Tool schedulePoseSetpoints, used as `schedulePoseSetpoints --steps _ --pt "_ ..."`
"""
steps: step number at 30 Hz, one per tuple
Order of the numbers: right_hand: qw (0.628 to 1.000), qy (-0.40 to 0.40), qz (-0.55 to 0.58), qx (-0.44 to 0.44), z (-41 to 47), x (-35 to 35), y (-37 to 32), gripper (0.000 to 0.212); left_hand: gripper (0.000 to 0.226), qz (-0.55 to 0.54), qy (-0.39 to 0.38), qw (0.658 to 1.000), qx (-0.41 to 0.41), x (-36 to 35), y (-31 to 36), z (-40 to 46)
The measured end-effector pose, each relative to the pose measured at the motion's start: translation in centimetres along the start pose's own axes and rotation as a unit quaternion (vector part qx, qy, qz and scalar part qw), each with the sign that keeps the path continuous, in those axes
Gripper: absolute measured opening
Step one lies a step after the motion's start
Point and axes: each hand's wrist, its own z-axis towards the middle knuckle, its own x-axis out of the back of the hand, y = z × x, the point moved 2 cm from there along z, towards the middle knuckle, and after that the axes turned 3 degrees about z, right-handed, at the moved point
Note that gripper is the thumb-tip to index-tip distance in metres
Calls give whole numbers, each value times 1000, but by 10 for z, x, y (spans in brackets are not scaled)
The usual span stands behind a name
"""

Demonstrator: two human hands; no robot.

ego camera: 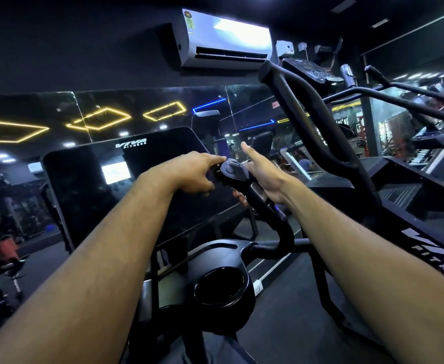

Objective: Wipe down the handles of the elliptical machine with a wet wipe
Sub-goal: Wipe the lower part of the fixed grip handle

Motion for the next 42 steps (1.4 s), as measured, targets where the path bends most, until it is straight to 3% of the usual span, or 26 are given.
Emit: schedulePoseSetpoints --steps 5,7,10,13,15,17,19,21,24,26,29,32,34,37,38,42 --pt "994 62 -82 36 4 -2 5 100 88 0 -2 1000 5 0 0 0" --pt "978 146 -134 67 -3 -10 9 89 87 4 -2 1000 7 0 0 -1" --pt "916 297 -237 131 -27 -10 29 69 83 15 7 1000 11 -1 3 -2" --pt "887 316 -284 181 -49 5 55 42 71 74 18 997 25 -1 12 -10" --pt "877 303 -324 188 -60 13 66 27 62 141 12 989 46 -4 21 -14" --pt "876 291 -321 210 -65 13 68 28 55 102 24 989 104 -13 33 -15" --pt "879 289 -305 226 -60 8 59 32 55 -83 76 981 156 -30 46 -13" --pt "892 281 -263 238 -43 -1 39 30 75 -270 139 939 160 -51 54 -13" --pt "909 272 -219 226 -13 -16 5 27 88 -394 212 885 128 -71 58 -16" --pt "937 254 -154 182 -3 -12 -8 29 87 -408 242 873 115 -74 58 -15" --pt "983 161 18 91 11 -10 -28 29 94 -403 242 877 102 -75 57 -9" --pt "985 136 -83 69 29 -17 -56 24 114 -429 218 870 105 -80 59 -7" --pt "976 121 -173 55 31 -22 -60 19 115 -485 242 833 111 -88 60 -11" --pt "996 29 -78 -17 26 -19 -45 33 112 -560 320 745 168 -116 51 -17" --pt "998 8 -51 -38 26 -17 -38 35 112 -566 326 734 188 -129 48 -20" --pt "998 -14 -28 -54 28 -10 -24 43 116 -554 276 769 160 -173 53 -24"
